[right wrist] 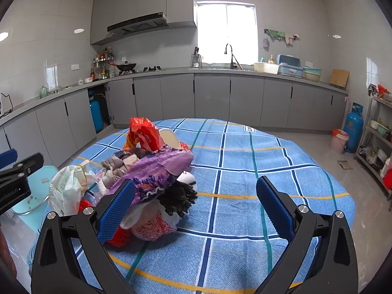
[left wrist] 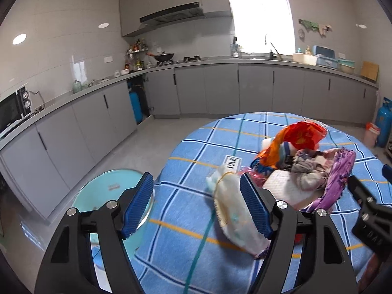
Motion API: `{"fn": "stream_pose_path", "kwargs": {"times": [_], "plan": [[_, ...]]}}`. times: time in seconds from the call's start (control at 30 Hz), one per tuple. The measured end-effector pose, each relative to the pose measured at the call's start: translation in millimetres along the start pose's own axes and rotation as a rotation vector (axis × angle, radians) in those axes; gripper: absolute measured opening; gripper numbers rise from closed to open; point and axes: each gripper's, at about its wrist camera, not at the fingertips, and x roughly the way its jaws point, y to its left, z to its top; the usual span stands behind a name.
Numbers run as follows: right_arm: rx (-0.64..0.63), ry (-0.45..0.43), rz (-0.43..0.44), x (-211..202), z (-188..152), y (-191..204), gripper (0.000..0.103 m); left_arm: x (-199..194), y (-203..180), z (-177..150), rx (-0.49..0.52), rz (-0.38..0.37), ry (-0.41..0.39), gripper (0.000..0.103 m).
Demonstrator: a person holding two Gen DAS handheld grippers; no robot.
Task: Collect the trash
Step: 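Grasp the clear plastic bag from the pile with the left gripper, then carry the plastic bag toward the bucket while the right gripper grasps the purple wrapper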
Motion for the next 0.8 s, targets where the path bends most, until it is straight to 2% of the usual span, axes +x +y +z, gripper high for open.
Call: {"fn": "stream_pose_path", "kwargs": {"times": [0.1, 0.17, 0.23, 0.27, 0.3, 0.33, 0.5, 0.6, 0.7, 0.77, 0.8], "plan": [[-0.016, 0.011, -0.004, 2.5, -4.3, 0.6, 0.097, 9.0, -12.5, -5.6, 0.02, -0.031, 0.031, 0.071], [-0.018, 0.014, -0.009, 4.0, -5.8, -1.0, 0.097, 16.8, -21.8, -13.0, 0.042, -0.048, 0.064, 0.062], [-0.009, 0.019, -0.005, 5.1, -7.0, -3.0, 0.097, 26.6, -24.8, -19.9, 0.047, -0.068, 0.111, 0.037], [-0.006, 0.018, -0.005, 4.9, -7.1, -3.6, 0.097, 29.4, -23.8, -21.9, 0.041, -0.087, 0.127, 0.029], [-0.007, 0.018, -0.004, 4.5, -6.9, -3.1, 0.097, 30.6, -23.4, -22.1, 0.045, -0.094, 0.133, 0.011], [-0.008, 0.018, -0.003, 4.4, -6.1, -3.3, 0.097, 29.4, -24.5, -21.2, 0.056, -0.092, 0.13, 0.005], [0.003, 0.009, 0.011, 0.1, -0.3, -2.7, 0.097, 3.7, -22.5, -10.8, 0.078, -0.08, 0.045, 0.004], [0.011, 0.008, 0.034, -0.1, 5.7, -0.3, 0.097, -14.7, -16.2, -3.3, 0.091, -0.042, -0.021, 0.004], [0.014, 0.012, 0.053, 4.5, 11.1, 3.6, 0.097, -24.9, -6.4, 1.0, 0.107, 0.028, -0.071, 0.004], [0.009, 0.016, 0.06, 8.3, 13.1, 8.0, 0.094, -25.4, 2.1, 1.7, 0.099, 0.06, -0.075, 0.004], [0.005, 0.022, 0.067, 10.3, 13.9, 10.2, 0.085, -23.9, 6.7, 1.2, 0.093, 0.073, -0.071, 0.004]]}}
